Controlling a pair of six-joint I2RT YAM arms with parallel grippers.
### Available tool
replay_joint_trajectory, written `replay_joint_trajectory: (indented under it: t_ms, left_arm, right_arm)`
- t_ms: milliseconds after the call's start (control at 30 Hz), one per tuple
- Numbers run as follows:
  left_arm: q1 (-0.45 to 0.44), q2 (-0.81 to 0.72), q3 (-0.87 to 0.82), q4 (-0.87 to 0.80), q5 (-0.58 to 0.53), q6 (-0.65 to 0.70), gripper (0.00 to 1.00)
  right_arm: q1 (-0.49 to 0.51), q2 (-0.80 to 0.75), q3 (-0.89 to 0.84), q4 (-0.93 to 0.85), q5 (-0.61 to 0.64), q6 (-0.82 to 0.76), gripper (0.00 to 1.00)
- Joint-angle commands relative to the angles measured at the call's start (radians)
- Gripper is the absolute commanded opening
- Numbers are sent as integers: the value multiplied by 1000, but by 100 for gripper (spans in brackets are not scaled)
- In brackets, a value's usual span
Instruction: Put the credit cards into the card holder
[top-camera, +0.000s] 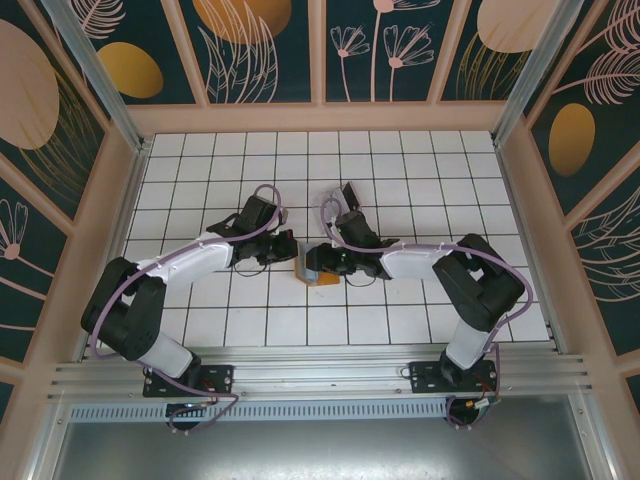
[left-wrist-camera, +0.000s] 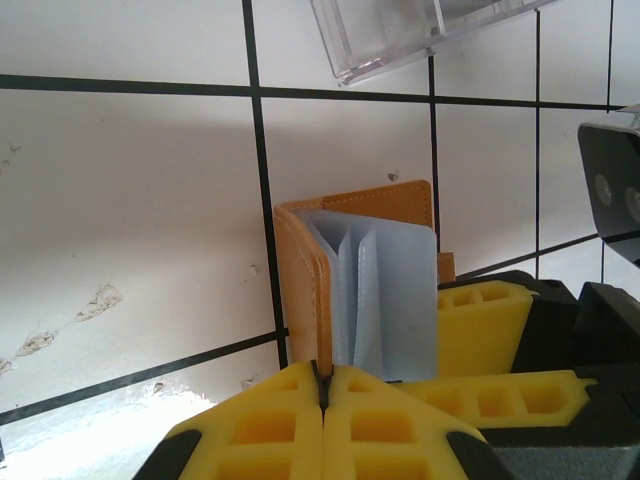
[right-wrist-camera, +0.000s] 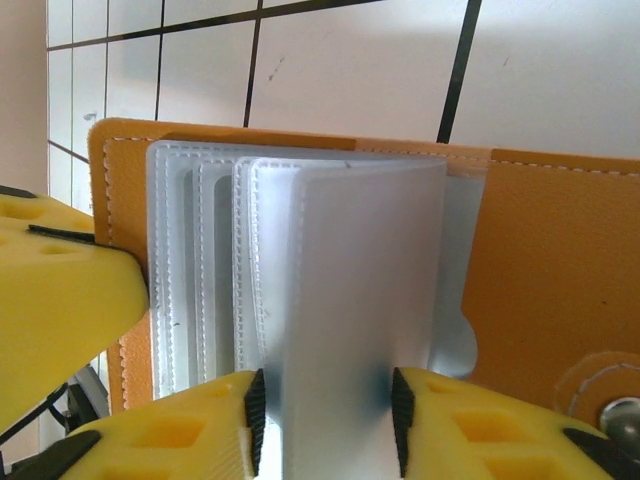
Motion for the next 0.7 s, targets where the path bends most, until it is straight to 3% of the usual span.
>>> replay_joint_trajectory:
  t_ms: [0,200,433,667]
  left_arm:
    - [1,12,-12,23,6,-3,0]
    - [3,41,-72,59,-19,-2,0]
    - [4,62,-116,95,-27,-7,0]
    - [3,50,-118,68,-75,11,0]
  right_arm:
    - [-13,-27,9,-3,-12,-19,43]
    - [-18,-47,5,7,-25,-17,38]
    - [-19,-34,19,-8,-33,-30,21]
    - [-33,-27,2,-33,10,-39,14]
